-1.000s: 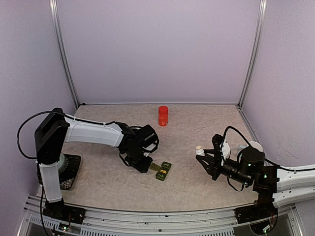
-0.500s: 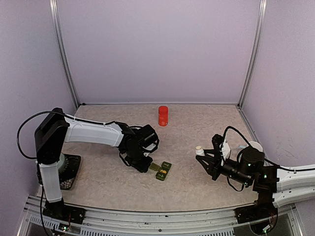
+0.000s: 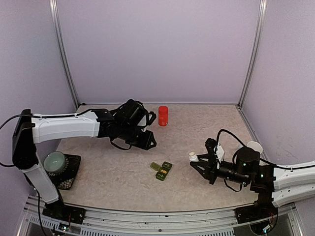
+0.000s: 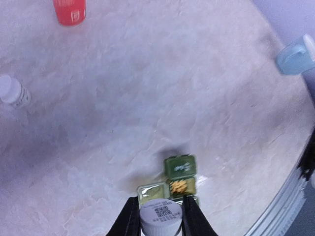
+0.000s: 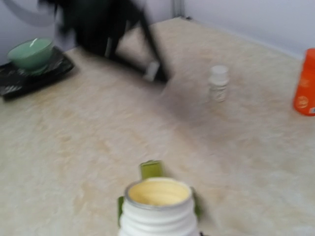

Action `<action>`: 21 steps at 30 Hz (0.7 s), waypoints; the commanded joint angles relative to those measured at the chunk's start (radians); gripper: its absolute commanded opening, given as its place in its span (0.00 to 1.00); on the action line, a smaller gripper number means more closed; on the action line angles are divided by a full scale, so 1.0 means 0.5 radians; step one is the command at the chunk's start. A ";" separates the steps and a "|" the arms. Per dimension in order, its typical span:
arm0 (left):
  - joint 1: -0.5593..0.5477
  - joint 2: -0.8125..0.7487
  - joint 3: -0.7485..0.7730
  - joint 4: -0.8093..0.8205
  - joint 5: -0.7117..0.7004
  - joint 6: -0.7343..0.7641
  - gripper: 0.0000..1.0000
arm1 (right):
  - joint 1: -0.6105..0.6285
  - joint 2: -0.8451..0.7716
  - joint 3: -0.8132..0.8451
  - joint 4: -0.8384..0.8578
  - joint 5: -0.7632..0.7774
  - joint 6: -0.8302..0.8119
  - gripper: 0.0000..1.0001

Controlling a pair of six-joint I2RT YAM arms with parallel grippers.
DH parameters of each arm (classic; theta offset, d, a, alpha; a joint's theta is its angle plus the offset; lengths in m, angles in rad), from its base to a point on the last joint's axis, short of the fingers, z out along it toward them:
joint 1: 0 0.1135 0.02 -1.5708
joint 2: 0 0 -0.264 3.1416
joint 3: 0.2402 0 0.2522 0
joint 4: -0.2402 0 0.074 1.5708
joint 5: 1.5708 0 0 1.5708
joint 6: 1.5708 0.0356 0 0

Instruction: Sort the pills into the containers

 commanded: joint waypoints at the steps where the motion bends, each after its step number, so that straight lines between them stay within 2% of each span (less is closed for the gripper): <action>1: 0.002 -0.259 -0.043 0.449 0.102 -0.245 0.24 | 0.023 0.128 0.115 0.144 -0.191 0.042 0.28; 6: -0.035 -0.400 -0.153 0.873 0.179 -0.480 0.24 | 0.035 0.283 0.205 0.269 -0.247 0.050 0.28; 14: -0.220 -0.388 -0.241 1.339 0.178 -0.618 0.25 | 0.037 0.415 0.399 0.366 -0.300 0.035 0.28; 21: -0.343 -0.337 -0.252 1.545 0.186 -0.654 0.27 | 0.036 0.443 0.503 0.364 -0.271 0.007 0.29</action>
